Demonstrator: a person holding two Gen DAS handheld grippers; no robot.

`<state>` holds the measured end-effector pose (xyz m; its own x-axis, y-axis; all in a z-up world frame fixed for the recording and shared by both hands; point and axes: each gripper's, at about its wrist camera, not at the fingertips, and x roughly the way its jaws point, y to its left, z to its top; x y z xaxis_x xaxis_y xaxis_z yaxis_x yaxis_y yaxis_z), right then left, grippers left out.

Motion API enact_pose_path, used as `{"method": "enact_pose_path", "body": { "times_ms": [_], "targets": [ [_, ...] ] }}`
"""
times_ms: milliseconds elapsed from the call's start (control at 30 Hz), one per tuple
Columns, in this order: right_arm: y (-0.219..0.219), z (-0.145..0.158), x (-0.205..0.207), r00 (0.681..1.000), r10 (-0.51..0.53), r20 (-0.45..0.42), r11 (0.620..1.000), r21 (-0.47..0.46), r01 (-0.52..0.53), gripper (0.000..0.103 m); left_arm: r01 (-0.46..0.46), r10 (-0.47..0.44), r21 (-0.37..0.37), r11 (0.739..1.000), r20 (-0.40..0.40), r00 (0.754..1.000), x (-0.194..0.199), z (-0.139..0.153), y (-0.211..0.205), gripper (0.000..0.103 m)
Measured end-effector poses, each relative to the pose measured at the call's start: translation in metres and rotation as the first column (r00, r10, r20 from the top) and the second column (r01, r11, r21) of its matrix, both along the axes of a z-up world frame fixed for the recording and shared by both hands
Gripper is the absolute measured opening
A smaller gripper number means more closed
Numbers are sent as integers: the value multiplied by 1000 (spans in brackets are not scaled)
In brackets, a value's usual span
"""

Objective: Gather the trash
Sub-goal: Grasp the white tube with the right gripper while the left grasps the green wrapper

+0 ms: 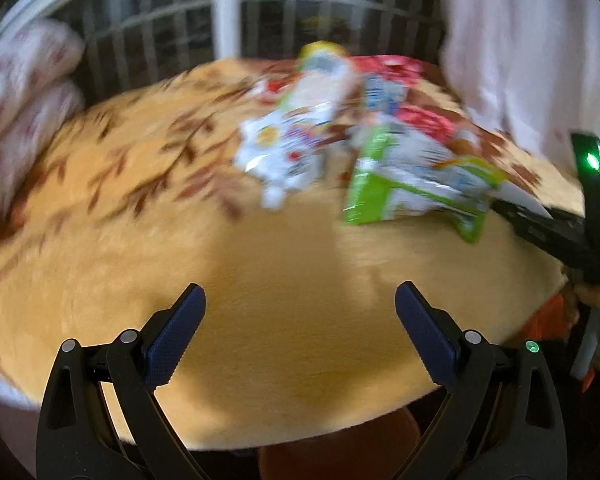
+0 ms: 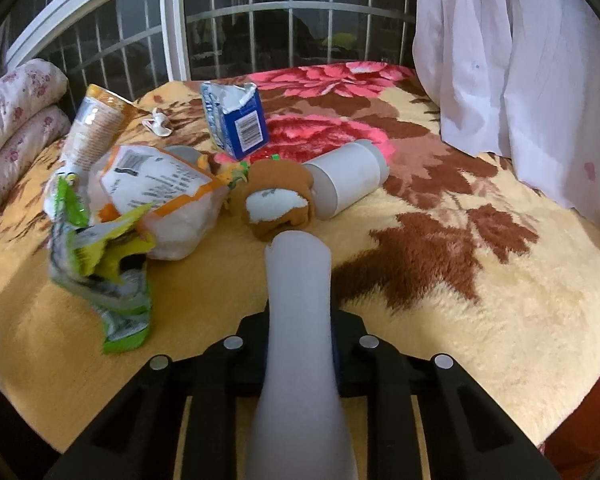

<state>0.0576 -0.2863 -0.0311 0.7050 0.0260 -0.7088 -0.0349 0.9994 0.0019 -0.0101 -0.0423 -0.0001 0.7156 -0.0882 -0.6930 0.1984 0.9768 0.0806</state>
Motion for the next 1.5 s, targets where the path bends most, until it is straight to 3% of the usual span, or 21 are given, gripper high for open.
{"method": "enact_pose_path", "body": {
  "times_ms": [67,167,300,433,600,767,933,1100,1133,1167,1200,1300,1500],
  "targets": [
    [-2,2,-5,1000,11,7,1000,4,-11,20,99,-103,79,992,37,994,-2,4,-21,93],
    [-11,7,-14,1000,12,12,999,51,-12,20,272,-297,240,932,77,952,0,12,-57,93],
    [-22,15,-29,999,-2,38,998,58,0,20,406,-453,324,855,86,887,17,22,-85,93],
    [-36,18,-41,998,-27,48,998,57,24,21,468,-516,342,815,61,854,34,19,-105,93],
    [-54,20,-52,997,-66,47,992,108,60,21,530,-582,429,732,-11,813,48,-6,-118,93],
    [-52,20,-57,998,-48,48,987,157,40,21,573,-651,504,646,-28,759,52,-12,-118,93],
    [-44,19,-56,998,-39,55,985,168,29,21,626,-692,526,575,-95,716,66,-18,-122,93],
    [-40,17,-56,998,-41,55,987,158,32,22,663,-709,479,575,-112,696,80,-20,-128,89],
    [-40,16,-56,997,-45,55,987,157,36,22,671,-709,457,584,-116,696,83,-20,-129,82],
    [-41,16,-57,997,-50,55,987,155,41,22,679,-705,430,595,-126,698,85,-21,-129,56],
    [-42,16,-57,997,-55,55,987,155,46,22,679,-695,409,610,-134,706,88,-21,-130,44],
    [-46,17,-58,996,-71,56,985,161,61,22,638,-650,358,682,-103,753,91,-18,-128,39],
    [-40,21,-63,996,-61,66,987,152,51,22,544,-536,157,824,-95,839,95,5,-107,34]
  ]
}}
